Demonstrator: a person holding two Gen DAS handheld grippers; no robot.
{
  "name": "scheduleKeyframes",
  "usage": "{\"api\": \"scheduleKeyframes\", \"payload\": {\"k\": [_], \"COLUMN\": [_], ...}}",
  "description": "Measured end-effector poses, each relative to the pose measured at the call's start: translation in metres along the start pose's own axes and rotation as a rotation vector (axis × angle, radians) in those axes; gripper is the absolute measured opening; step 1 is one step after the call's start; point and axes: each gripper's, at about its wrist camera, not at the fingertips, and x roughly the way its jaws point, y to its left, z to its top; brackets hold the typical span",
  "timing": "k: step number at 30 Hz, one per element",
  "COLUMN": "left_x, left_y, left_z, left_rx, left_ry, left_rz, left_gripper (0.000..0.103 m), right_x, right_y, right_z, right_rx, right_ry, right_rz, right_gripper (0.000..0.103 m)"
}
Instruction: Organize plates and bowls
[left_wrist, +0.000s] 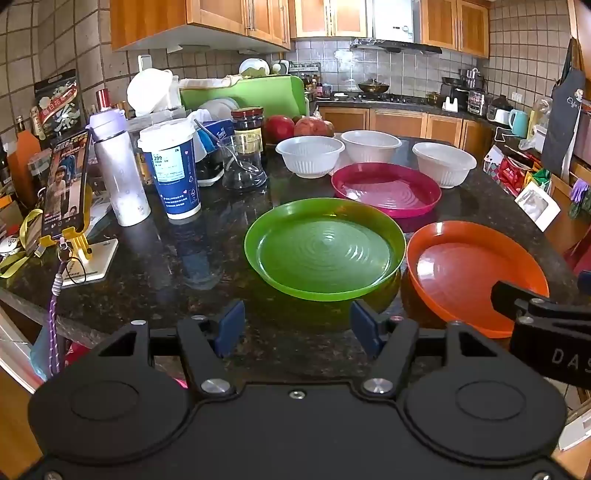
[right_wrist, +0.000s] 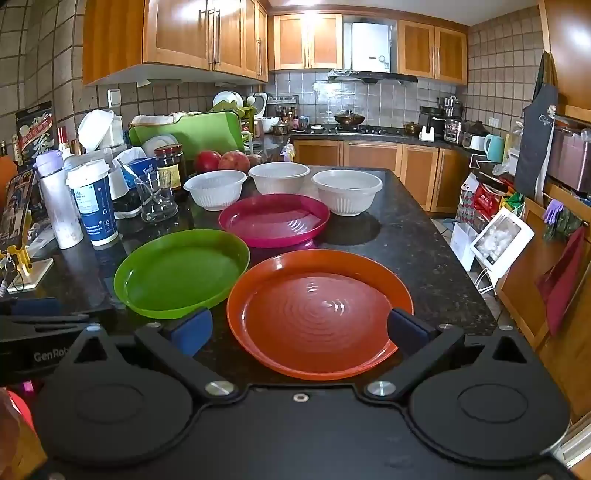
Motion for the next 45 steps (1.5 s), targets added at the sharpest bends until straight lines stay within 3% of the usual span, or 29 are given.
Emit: {"api": "scheduleKeyframes", "payload": {"k": [45], "left_x": [0.000], "left_y": [-0.002], "left_z": [0.001], "left_rx": [0.019], "left_ry": [-0.008], "left_rz": [0.011], "left_gripper": [0.067], "right_x": [0.005], "right_y": [-0.002], "right_z": [0.001], "right_rx": [-0.003], "right_ry": [0.005], "right_rz": [0.009], "right_gripper": [0.103]}}
